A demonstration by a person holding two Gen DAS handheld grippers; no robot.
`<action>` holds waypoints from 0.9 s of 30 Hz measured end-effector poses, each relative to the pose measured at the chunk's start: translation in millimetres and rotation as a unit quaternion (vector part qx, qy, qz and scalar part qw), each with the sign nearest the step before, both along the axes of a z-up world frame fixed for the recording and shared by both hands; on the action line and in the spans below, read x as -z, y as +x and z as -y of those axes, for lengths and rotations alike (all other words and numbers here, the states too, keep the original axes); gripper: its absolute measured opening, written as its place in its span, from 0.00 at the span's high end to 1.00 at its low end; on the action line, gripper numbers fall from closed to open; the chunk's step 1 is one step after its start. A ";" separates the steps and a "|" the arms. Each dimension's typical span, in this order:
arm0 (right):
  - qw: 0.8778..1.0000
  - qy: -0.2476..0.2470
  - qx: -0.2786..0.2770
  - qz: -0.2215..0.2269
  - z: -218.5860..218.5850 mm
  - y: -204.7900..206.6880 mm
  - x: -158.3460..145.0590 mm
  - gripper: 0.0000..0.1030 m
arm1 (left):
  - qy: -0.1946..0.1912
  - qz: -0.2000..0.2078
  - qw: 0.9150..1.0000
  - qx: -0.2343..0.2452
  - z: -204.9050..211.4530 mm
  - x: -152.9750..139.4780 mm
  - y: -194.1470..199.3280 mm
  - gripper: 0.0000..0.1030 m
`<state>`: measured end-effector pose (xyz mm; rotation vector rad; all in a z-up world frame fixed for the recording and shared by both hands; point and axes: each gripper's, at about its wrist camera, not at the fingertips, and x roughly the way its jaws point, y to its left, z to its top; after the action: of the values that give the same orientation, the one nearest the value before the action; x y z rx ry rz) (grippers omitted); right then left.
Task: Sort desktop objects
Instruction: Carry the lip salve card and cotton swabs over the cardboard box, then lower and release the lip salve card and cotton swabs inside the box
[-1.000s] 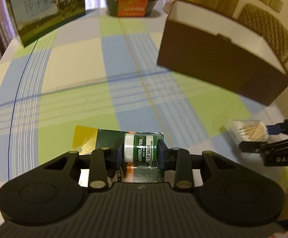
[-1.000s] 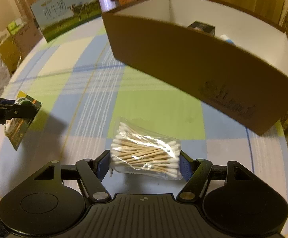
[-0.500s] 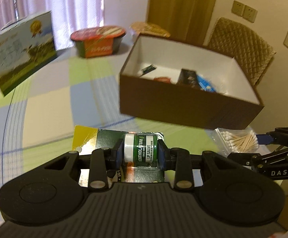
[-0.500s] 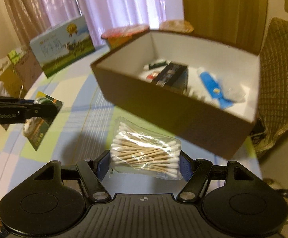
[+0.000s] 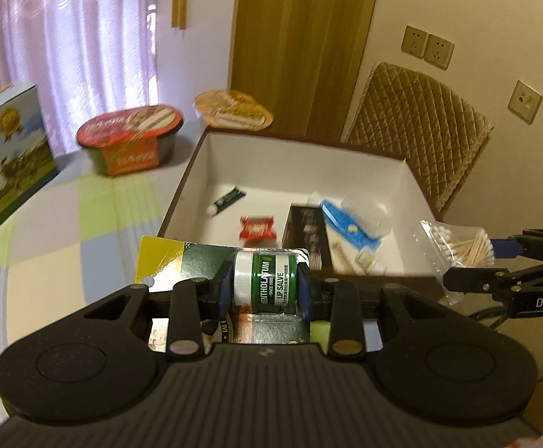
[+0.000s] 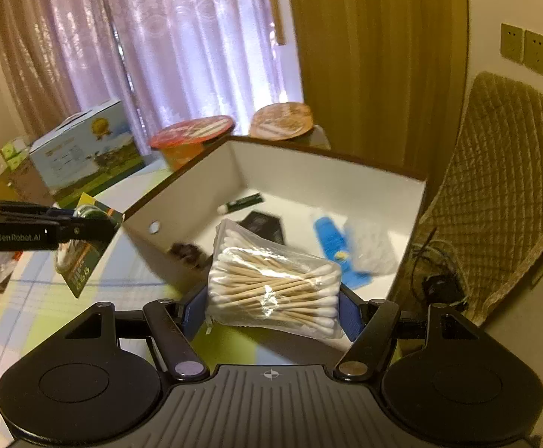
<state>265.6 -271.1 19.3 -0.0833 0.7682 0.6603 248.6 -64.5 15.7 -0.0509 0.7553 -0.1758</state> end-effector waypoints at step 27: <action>0.996 -0.051 0.048 -0.054 -58.8 176.8 63.5 0.35 | 0.019 -0.089 0.996 0.020 44.4 72.4 227.6 0.71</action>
<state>442.5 -212.3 -44.2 -0.1042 0.9043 0.5383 476.2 -109.0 -56.7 -0.0165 0.9382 -0.1963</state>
